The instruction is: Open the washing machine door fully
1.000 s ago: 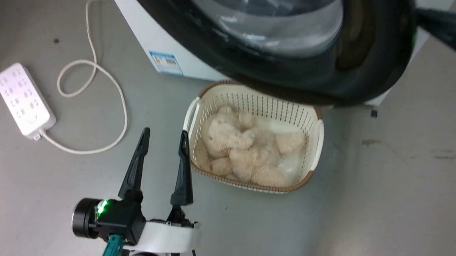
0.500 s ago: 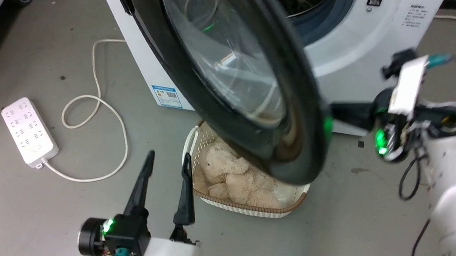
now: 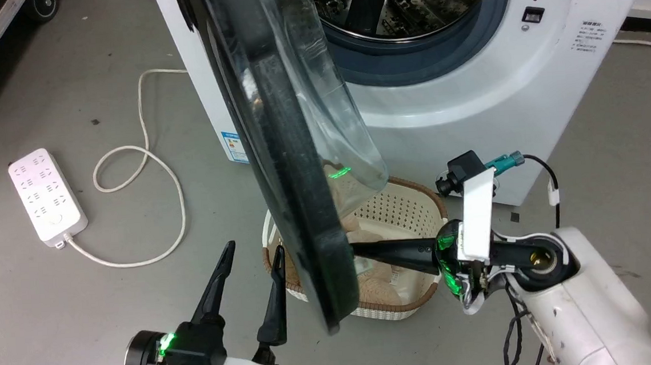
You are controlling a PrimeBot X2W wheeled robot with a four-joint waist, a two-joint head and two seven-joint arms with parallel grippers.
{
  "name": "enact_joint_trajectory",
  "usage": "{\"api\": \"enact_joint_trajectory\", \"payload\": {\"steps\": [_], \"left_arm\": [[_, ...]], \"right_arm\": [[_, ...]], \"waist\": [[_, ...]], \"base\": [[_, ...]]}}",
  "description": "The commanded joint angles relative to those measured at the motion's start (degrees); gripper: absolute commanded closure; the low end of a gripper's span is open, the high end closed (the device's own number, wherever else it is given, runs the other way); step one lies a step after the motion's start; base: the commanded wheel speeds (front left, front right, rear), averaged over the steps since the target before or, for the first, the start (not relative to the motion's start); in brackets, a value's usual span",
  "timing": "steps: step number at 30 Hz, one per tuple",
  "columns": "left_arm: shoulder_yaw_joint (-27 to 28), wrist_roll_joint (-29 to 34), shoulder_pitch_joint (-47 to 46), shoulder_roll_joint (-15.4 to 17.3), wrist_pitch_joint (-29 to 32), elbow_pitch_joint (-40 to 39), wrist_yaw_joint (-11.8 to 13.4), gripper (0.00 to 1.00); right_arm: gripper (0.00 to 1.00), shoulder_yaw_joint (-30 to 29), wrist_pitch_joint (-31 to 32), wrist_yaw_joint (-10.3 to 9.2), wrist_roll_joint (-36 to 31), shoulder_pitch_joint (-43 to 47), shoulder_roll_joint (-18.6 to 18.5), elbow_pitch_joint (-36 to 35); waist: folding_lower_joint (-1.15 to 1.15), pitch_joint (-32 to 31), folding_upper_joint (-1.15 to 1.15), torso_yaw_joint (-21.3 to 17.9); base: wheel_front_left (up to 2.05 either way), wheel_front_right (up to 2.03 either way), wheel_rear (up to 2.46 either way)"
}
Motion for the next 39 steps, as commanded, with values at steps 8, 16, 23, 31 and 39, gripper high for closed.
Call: {"api": "enact_joint_trajectory", "payload": {"steps": [8,16,23,31,39], "left_arm": [[2.5,-2.6,1.5,0.0,-0.3,0.6,-1.1,0.00],[6.3,-2.5,2.7,0.2,-0.3,0.8,-2.0,0.00],[10.0,-2.3,4.1,1.1,-0.3,0.2,-3.3,0.00],[12.1,-1.9,6.7,1.2,-0.3,-0.8,-4.4,0.00],[12.1,-1.6,7.0,0.8,-0.3,-0.5,-4.9,0.00]], "right_arm": [[0.00,-3.7,-12.6,0.06,-6.5,3.8,-2.3,-6.0],[0.00,-2.6,-35.8,0.06,-33.1,10.6,-12.8,-23.7],[0.00,-4.1,-56.6,0.06,-59.8,20.6,-16.5,-32.4],[0.00,-14.4,-66.3,0.06,-79.3,33.4,-4.1,-36.8],[0.00,-16.8,-68.3,0.06,-84.2,39.7,0.1,-36.3]], "waist": [[0.00,-2.3,0.00,-1.9],[0.00,-4.9,0.00,-5.5],[0.00,-6.6,0.00,-9.3],[0.00,-7.0,0.00,-11.7],[0.00,-6.6,0.00,-11.9]], "base": [[0.00,0.00,0.00],[0.00,0.00,0.00],[0.00,0.00,0.00],[0.00,0.00,0.00],[0.00,0.00,0.00]]}}
